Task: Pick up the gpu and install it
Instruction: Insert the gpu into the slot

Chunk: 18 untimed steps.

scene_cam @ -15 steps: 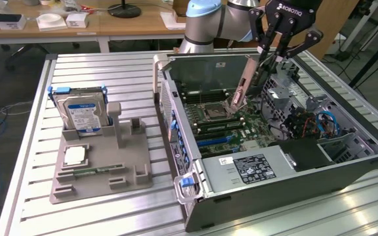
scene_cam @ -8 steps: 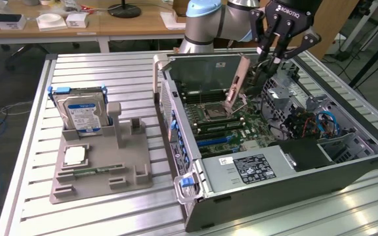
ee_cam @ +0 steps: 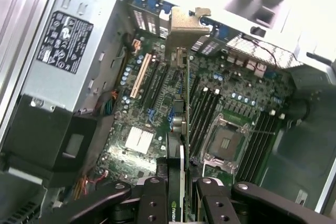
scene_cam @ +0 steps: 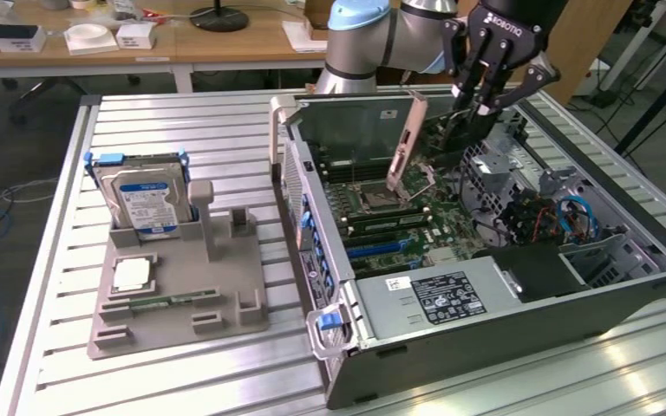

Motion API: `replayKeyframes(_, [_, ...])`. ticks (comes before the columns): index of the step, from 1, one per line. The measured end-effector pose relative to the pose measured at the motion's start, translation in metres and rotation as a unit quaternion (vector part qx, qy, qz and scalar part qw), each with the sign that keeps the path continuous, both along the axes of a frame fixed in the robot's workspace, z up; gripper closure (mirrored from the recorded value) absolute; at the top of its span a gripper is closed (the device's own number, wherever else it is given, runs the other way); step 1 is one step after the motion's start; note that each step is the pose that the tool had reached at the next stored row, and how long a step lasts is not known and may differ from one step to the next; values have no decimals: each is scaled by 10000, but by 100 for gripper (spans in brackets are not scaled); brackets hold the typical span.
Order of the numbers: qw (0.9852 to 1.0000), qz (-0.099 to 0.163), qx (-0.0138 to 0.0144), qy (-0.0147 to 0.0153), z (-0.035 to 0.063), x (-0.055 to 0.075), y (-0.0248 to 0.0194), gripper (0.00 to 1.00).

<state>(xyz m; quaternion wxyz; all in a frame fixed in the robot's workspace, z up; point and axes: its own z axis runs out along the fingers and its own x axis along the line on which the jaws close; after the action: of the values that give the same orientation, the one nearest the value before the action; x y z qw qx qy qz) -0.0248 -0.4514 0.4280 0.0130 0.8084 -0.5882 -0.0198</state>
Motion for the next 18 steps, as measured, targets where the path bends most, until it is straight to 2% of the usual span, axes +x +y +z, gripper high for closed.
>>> replayKeyframes(4, [9994,-359,0,0,-21,0,0,74])
replayKeyframes(8, [9974,-724,0,-1,-38,0,0,74])
replayKeyframes(11, [9951,-992,-1,-1,-49,0,0,74])
replayKeyframes(17, [9889,-1489,0,-5,-67,1,1,74])
replayKeyframes(18, [9883,-1524,0,-6,-68,1,1,74])
